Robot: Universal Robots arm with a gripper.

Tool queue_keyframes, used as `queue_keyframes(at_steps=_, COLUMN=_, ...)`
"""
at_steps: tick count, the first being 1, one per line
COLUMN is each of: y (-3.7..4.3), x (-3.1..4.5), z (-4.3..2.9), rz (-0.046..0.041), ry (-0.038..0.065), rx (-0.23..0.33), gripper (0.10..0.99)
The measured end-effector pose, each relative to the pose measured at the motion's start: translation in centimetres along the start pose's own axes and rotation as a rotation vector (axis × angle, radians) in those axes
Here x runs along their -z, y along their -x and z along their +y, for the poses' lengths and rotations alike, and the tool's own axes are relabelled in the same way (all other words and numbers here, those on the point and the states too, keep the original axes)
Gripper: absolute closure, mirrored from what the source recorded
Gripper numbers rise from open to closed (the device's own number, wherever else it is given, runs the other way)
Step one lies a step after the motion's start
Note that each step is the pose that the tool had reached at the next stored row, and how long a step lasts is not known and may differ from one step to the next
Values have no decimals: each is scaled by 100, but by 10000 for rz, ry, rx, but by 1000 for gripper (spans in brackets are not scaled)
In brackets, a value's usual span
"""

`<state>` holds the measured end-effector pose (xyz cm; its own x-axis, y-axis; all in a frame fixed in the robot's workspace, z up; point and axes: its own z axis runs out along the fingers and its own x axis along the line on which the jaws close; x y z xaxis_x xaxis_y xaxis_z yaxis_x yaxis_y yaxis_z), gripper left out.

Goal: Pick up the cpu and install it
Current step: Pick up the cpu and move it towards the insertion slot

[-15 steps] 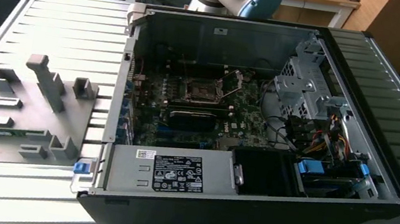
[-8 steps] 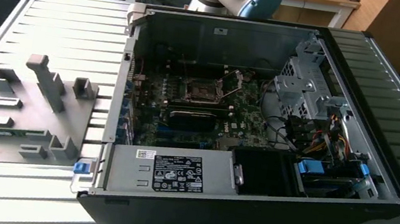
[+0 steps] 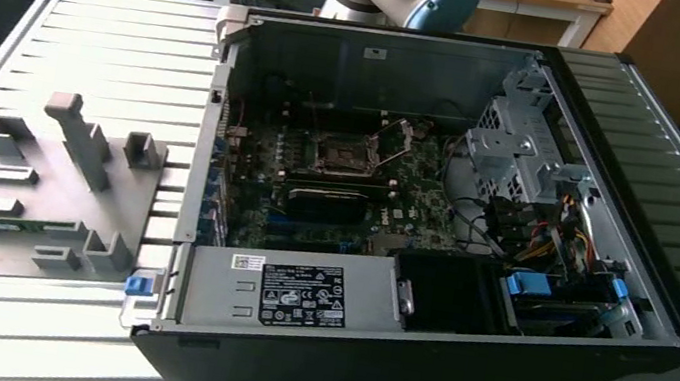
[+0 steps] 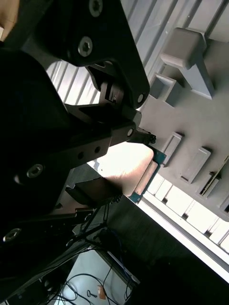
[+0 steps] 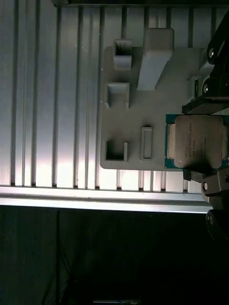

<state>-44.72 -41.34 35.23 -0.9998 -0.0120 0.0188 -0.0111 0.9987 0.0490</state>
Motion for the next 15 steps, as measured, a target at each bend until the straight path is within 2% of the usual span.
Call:
queue_keyframes(at_steps=8, y=-3, x=144, z=9, rz=1, ry=-1, rx=0, gripper=545)
queue_keyframes(at_steps=15, y=-6, x=331, z=19, rz=1, ry=-1, rx=0, gripper=545)
